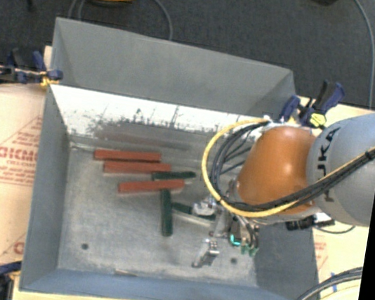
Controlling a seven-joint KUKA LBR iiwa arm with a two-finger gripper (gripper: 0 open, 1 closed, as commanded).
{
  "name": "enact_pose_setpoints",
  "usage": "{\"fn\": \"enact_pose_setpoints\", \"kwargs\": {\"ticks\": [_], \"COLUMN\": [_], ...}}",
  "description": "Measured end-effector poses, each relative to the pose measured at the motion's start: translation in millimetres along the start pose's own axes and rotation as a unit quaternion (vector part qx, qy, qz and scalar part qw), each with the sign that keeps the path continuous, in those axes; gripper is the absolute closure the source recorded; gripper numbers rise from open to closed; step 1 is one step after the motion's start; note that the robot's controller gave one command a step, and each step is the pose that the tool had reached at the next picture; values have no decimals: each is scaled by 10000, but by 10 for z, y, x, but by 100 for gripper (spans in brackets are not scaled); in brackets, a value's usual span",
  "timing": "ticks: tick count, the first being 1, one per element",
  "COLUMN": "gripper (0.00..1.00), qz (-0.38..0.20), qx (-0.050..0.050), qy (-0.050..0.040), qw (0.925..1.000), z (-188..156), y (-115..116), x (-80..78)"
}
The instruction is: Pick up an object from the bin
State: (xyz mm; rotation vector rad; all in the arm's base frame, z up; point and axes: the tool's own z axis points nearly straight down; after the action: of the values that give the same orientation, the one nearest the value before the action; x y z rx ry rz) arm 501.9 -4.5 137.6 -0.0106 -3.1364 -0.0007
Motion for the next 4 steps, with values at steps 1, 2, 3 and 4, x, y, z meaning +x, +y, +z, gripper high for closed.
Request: {"fn": "enact_pose_setpoints", "kwargs": {"ticks": [1, 2, 3, 4], "gripper": [0, 0, 0, 0], "qz": [0, 381, 391, 1442], "qx": [1, -5, 2, -8], "qy": [-40, -54, -47, -52], "qw": [10000, 9993, 9992, 9895], "z": [-43, 216, 72, 176], "y": [-1, -155, -196, -258], "x": [-19, -698, -803, -848]}}
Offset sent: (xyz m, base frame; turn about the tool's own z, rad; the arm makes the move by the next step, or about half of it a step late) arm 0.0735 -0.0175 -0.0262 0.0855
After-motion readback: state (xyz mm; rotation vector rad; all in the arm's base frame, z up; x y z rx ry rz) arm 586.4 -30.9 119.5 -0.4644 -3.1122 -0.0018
